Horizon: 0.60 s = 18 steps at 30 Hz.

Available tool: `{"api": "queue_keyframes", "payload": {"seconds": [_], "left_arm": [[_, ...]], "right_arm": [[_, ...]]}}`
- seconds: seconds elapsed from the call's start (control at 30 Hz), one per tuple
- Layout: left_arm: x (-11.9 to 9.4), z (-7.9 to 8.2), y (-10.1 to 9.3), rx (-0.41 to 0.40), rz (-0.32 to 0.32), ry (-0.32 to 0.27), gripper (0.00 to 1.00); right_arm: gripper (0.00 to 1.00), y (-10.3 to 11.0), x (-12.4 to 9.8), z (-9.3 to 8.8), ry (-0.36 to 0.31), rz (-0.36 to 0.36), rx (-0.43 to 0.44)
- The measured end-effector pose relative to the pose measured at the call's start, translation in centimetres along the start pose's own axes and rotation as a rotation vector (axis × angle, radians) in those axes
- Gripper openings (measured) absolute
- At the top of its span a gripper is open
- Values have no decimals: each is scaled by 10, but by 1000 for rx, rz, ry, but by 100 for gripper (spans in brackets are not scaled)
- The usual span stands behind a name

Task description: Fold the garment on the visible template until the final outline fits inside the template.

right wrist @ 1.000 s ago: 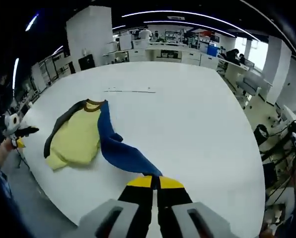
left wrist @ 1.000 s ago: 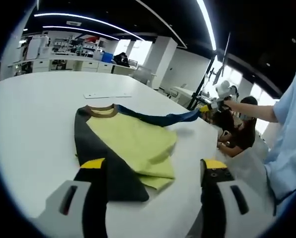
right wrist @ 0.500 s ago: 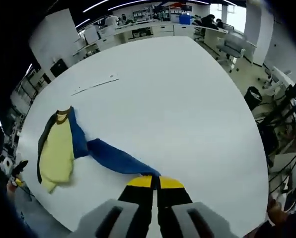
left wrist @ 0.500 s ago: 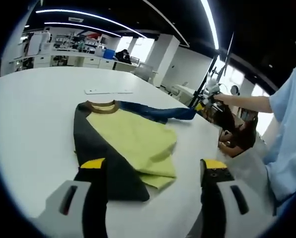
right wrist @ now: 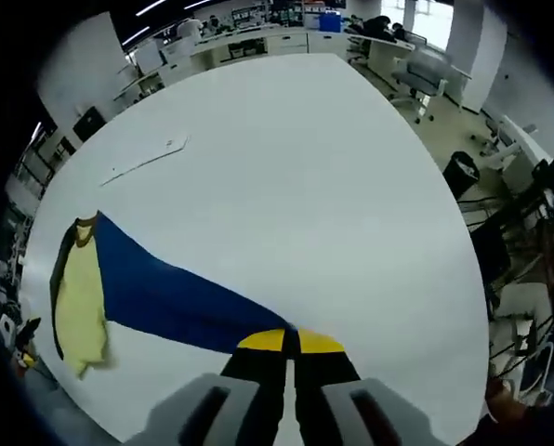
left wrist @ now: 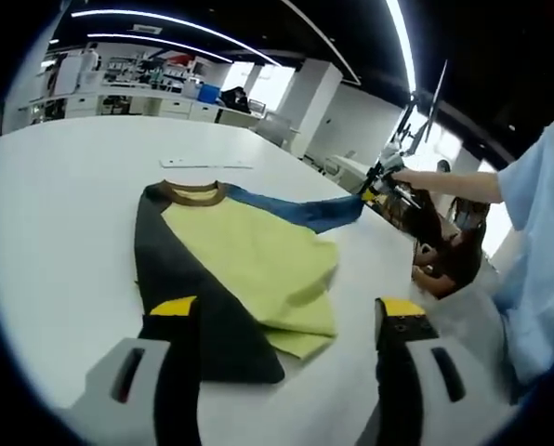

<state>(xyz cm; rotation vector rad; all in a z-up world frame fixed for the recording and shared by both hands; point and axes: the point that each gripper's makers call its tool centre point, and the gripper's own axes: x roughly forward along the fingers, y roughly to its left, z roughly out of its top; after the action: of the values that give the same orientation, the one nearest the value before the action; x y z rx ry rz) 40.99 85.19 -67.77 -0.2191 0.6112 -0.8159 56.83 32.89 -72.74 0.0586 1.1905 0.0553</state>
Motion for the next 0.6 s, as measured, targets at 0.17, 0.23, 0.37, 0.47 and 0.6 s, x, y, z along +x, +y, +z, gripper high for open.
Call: {"api": "queue_keyframes", "payload": {"seconds": [0.17, 0.23, 0.37, 0.47, 0.6], "left_arm": [[2, 4, 3, -13, 11, -11, 74], [2, 4, 5, -13, 17, -9, 74], [3, 2, 10, -29, 29, -5, 74], [5, -1, 12, -32, 34, 7, 74], [8, -3, 13, -43, 36, 10, 74]], "right_arm": [[0, -9, 25, 10, 28, -20, -15], [0, -9, 33, 15, 25, -19, -16], [0, -6, 46, 26, 5, -11, -17], [0, -6, 57, 24, 26, -13, -36], [0, -2, 62, 17, 44, -13, -42]]}}
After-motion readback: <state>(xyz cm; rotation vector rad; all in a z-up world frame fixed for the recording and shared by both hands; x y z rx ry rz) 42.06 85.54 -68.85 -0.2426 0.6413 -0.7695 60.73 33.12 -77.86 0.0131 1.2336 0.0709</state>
